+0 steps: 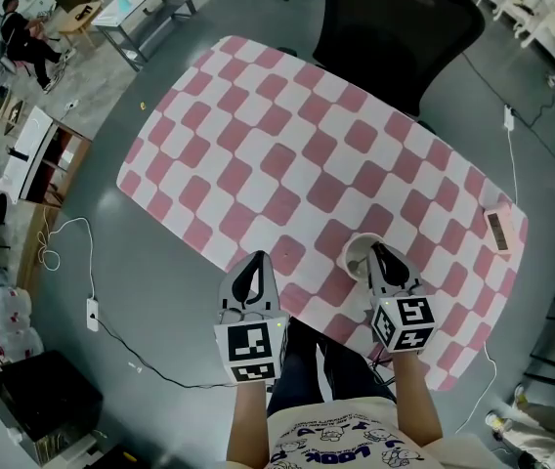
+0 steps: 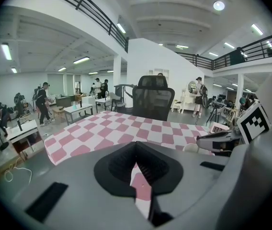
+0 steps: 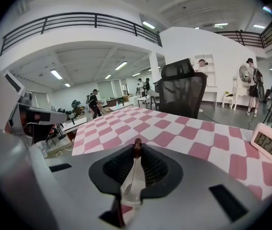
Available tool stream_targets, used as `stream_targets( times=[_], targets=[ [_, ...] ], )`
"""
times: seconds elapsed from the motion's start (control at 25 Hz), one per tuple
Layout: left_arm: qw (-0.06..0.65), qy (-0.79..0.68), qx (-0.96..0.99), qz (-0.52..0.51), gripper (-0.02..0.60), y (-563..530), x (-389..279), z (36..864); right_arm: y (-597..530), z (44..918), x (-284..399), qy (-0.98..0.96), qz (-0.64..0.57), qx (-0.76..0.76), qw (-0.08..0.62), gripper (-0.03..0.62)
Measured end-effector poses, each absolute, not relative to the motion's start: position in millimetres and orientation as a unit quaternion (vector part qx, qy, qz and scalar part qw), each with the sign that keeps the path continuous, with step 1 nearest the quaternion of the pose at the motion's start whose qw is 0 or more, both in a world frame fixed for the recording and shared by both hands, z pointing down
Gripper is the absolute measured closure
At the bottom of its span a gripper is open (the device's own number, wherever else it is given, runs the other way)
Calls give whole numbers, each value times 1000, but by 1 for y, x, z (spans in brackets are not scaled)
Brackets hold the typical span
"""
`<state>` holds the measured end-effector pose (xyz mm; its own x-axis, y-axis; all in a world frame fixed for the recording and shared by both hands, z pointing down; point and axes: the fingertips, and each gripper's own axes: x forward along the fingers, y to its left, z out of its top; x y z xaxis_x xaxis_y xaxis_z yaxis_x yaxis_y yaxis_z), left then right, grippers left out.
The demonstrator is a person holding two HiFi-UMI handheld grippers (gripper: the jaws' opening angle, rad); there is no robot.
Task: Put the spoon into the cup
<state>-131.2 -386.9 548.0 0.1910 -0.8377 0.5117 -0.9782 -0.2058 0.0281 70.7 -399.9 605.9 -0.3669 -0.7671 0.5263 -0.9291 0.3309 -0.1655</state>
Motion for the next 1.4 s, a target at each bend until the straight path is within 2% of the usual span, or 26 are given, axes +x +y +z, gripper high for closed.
stream_targets(
  times=[0.64,1.0,1.16,1.4],
  targets=[
    [183,-604,751,196,571,-389,-135,552,-407,619,80,-795,173,534,229,524],
    [180,-599,755,197,571,-389,-133,551,-410,627,93,-782,169,551,234,499],
    [178,-601,754,196,571,-389,-134,547,-410,625,92,-781,173,556,228,427],
    [171,-609,752,182,571,-387,-136,533,-411,598,100,-778,156,574,202,402]
  ],
)
